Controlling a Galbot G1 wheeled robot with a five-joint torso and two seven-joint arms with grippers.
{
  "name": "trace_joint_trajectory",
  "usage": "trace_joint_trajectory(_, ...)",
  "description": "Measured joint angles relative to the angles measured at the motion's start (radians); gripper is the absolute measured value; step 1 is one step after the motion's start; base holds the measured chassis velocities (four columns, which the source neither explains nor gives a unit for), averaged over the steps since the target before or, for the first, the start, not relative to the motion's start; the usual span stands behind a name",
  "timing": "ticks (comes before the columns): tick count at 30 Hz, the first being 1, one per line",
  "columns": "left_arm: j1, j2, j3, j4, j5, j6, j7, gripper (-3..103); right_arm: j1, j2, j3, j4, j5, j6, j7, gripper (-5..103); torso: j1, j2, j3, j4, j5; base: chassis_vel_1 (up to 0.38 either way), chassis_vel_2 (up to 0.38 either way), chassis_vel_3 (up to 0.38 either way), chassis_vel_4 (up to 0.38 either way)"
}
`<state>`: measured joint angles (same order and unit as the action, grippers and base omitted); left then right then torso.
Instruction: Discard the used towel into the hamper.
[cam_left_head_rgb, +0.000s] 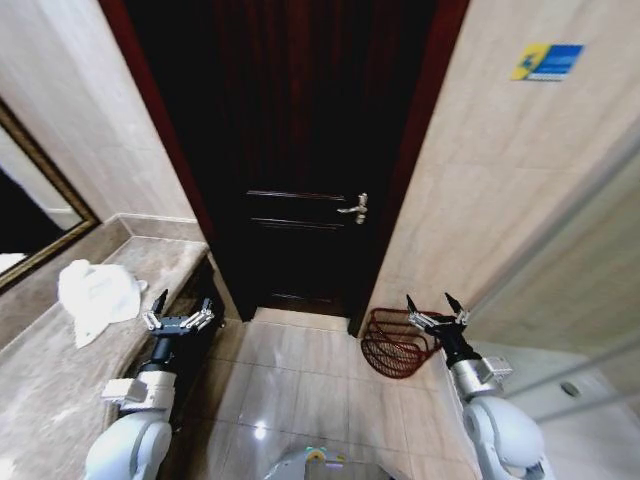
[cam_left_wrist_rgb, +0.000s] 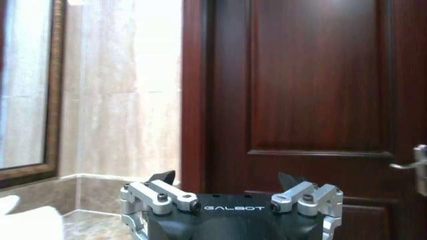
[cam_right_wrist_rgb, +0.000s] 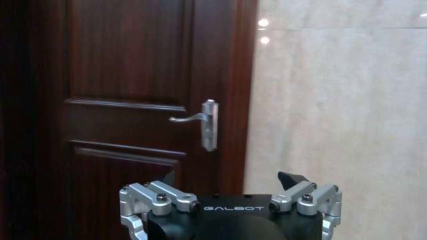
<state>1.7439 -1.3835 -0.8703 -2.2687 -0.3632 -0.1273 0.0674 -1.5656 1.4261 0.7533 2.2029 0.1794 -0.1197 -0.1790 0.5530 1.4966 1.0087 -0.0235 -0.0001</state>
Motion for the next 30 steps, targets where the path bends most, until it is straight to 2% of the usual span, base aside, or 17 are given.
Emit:
trace_joint_trajectory(22,0.001,-0.001,-0.006,0.014,-0.002,-0.016,0.005,100,0.0,0.002,-0.002,0.001,-0.005,-0.001,-0.001,100,0.0,0.0,0.0,-0.0001,0.0002,0.025,0.209,0.217,0.036)
trace_joint_trajectory(25,0.0,-0.001,-0.007,0.018,-0.001,-0.017,0.005,100,0.0,0.003,-0.003,0.002,-0.006,-0.002,-0.001,100,0.0,0.0,0.0,0.0006,0.0003,0.05,0.233,0.222,0.038)
trace_joint_trajectory(30,0.001,-0.002,-0.006,0.02,-0.001,-0.017,0.007,100,-0.002,0.003,-0.003,0.004,-0.007,-0.003,-0.001,100,0.0,0.0,0.0,0.0001,0.0003,0.035,0.208,0.209,0.024)
